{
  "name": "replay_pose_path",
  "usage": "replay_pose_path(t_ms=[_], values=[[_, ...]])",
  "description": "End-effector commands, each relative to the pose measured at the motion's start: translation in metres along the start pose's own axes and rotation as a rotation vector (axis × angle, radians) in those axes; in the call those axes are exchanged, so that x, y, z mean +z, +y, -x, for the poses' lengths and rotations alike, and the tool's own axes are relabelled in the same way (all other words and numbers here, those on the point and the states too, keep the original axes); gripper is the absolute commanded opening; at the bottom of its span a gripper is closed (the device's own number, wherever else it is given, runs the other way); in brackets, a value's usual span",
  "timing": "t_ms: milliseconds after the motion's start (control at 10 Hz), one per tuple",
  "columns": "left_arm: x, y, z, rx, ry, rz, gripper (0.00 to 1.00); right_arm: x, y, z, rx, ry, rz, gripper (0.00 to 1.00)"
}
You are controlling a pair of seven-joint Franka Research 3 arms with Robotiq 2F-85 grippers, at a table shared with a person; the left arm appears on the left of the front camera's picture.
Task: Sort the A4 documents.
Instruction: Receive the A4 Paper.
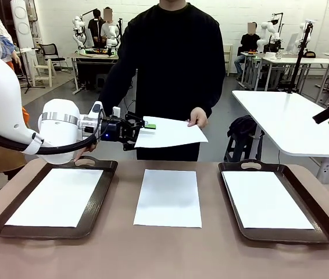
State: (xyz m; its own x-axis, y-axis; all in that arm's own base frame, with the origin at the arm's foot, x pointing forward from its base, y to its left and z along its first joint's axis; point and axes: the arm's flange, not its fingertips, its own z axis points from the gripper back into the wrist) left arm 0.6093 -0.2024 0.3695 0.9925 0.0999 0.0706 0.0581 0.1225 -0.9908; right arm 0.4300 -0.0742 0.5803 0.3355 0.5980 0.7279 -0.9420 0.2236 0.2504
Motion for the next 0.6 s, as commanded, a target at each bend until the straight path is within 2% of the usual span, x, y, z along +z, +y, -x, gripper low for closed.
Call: replay_pose_path(t_ms=[0, 100, 200, 300, 400, 500], values=[[-0.0278, -0.0148, 0.0135, 0.000, -0.009, 0.030, 0.45, -0.0003, 0.0004, -0.0002, 0.001, -0.002, -0.001, 1.00], [-0.0280, -0.0144, 0.0143, -0.001, -0.009, 0.034, 0.00, -0.0003, 0.0004, -0.0002, 0.001, -0.002, -0.001, 1.00], [-0.0275, -0.0139, 0.0159, 0.000, -0.012, 0.035, 0.25, -0.0003, 0.0004, -0.0002, 0.001, -0.002, -0.001, 1.00], [-0.0274, -0.0140, 0.0165, 0.001, -0.011, 0.034, 0.00, -0.0003, 0.0004, -0.0002, 0.001, -0.002, -0.001, 1.00], [-0.0273, -0.0140, 0.0170, -0.002, -0.010, 0.034, 0.05, -0.0003, 0.0004, -0.0002, 0.001, -0.002, -0.001, 1.00], [-0.0279, -0.0136, 0.0164, -0.004, -0.009, 0.033, 0.00, -0.0003, 0.0004, -0.0002, 0.001, -0.002, -0.001, 1.00]])
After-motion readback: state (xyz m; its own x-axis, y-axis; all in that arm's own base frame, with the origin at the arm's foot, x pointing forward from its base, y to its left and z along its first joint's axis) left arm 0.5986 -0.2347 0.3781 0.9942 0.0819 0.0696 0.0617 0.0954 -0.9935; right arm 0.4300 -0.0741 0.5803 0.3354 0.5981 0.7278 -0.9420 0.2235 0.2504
